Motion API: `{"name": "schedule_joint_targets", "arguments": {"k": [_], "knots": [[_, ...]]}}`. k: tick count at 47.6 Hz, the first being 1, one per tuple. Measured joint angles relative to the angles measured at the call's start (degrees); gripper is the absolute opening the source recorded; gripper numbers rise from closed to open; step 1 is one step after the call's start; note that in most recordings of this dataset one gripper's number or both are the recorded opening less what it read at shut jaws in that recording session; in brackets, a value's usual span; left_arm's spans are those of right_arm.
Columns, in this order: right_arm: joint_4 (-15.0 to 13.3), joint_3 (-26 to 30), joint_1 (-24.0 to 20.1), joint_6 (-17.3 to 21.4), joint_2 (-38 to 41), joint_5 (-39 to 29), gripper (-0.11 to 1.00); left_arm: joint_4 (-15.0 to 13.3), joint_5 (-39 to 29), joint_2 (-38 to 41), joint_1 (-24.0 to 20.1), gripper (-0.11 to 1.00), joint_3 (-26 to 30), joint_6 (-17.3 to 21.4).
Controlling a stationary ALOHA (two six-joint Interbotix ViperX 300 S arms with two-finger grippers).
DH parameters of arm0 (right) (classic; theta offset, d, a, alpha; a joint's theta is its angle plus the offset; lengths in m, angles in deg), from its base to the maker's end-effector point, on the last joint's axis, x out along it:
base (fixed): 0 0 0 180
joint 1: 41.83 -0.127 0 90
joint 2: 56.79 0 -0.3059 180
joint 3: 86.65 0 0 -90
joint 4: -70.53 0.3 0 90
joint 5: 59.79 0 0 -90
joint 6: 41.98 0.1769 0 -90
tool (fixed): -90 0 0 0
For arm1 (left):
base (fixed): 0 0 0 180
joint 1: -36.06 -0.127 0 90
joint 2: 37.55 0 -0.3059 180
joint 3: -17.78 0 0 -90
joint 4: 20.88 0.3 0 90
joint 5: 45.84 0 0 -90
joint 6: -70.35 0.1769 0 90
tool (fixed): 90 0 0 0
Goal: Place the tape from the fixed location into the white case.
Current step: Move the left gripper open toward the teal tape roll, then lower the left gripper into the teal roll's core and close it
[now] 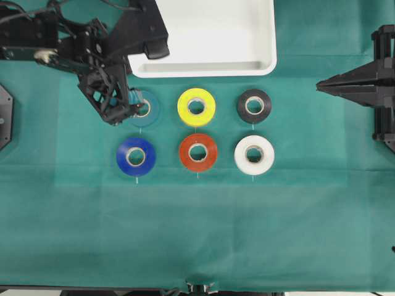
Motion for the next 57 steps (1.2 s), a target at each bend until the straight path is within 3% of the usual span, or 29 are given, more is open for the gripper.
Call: {"name": "schedule_joint_targets", "arguments": {"k": [19,57], "knots": [[0.0,0.0,0.0,0.0,0.09,0.0,0.0,0.0,5.71,7.03,3.08,0.98,-2.2,-1.32],[0.0,-0.09,0.0,0.26,0.62,0.09,0.0,-0.09,13.54,11.95,3.87,0.98,-5.71,-3.52]]}}
